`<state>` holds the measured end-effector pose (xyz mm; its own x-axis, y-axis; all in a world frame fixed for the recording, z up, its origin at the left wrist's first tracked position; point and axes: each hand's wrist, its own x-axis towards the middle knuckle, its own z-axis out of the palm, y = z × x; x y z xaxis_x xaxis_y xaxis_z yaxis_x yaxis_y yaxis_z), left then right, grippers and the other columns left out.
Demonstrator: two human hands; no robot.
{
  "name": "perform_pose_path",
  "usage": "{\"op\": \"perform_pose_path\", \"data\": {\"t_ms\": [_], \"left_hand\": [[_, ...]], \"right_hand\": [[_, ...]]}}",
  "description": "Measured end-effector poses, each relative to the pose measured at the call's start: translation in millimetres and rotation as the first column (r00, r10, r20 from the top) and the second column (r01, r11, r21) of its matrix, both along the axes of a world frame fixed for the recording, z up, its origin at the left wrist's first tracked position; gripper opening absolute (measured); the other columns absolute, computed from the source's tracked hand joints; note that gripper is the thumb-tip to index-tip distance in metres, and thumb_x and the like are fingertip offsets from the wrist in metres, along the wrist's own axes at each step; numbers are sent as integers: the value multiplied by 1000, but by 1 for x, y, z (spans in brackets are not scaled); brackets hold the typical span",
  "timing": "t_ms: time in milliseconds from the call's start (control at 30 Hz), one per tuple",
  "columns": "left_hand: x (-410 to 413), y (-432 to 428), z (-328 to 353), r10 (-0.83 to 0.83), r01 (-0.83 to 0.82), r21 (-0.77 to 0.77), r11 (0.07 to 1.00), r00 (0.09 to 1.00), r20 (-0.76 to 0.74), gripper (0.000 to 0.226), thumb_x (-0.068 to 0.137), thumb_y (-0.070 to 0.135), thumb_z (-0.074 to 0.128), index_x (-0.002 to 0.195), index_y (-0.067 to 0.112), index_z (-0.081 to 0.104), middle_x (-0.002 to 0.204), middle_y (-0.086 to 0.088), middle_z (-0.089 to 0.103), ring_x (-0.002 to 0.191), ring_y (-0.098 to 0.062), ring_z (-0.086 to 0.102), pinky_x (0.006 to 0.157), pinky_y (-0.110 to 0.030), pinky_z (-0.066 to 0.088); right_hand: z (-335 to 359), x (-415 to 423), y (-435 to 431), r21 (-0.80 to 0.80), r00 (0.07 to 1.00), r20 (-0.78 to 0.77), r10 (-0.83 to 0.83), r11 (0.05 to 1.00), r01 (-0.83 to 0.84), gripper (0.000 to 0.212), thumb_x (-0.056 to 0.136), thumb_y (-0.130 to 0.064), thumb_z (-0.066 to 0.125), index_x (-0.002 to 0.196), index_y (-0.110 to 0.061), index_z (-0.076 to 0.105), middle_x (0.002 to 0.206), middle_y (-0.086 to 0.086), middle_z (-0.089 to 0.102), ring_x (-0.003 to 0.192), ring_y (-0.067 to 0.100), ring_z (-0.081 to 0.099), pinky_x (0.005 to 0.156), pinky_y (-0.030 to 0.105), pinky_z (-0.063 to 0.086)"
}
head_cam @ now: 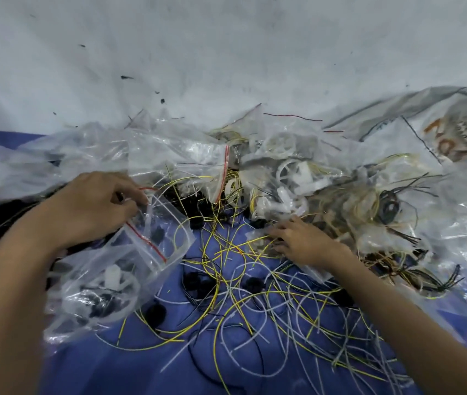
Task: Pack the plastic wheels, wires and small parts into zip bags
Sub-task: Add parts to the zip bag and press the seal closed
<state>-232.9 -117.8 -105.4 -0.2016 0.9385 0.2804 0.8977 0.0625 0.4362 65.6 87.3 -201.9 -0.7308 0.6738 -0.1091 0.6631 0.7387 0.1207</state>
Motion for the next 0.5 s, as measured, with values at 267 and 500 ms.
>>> {"op": "perform_pose_path", "data": {"t_ms": [267, 500], "left_hand": [[8, -1, 3, 7, -9, -50, 999, 999, -40, 27, 85, 14, 55, 76, 38, 63, 89, 28, 54, 69, 6, 49, 62, -11, 31], [9, -2, -1, 7, -9, -39, 999, 999, -50, 19, 88, 14, 56, 85, 26, 70, 92, 25, 55, 68, 19, 47, 62, -4, 32]], "right_hand": [[40, -6, 0, -171, 981, 188, 48, 985, -15, 22, 81, -15, 51, 95, -15, 67, 94, 12, 67, 82, 24, 62, 72, 29, 49], [2, -68, 46, 353, 993, 4, 114, 929, -108, 47, 87, -44, 51, 133, -38, 44, 151, -4, 21, 138, 15, 20, 106, 41, 15]]}}
